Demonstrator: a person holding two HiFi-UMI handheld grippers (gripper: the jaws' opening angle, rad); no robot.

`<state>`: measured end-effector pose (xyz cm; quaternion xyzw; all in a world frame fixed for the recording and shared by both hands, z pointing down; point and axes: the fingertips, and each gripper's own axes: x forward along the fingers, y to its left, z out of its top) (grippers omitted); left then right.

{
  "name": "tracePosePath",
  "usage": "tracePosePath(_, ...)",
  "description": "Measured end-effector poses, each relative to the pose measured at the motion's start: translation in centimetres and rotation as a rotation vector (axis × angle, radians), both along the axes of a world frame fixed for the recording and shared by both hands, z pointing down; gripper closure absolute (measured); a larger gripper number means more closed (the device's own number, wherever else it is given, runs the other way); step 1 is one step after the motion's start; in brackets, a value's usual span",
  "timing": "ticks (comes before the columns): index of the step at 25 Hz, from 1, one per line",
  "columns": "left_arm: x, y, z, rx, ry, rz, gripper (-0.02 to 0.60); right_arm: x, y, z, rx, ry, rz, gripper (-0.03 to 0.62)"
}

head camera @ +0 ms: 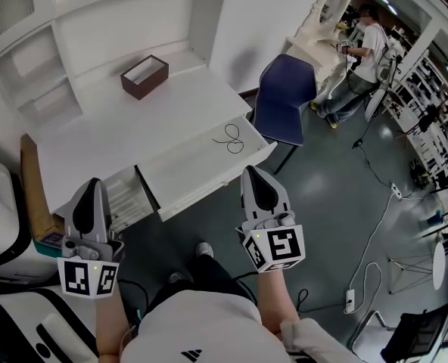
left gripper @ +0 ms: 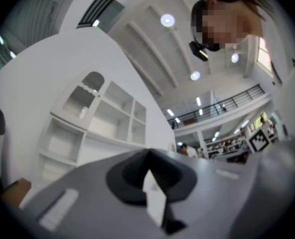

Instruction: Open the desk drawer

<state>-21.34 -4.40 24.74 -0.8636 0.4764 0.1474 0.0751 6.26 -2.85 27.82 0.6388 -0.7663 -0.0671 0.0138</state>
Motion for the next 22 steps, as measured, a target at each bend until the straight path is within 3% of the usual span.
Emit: tracePosePath(22,-0.9,0.0,0.3,-0.012,0.024,0.005,0.575,-1.3,0.5,-1.4,0.026,0.005,-0.006,0.608)
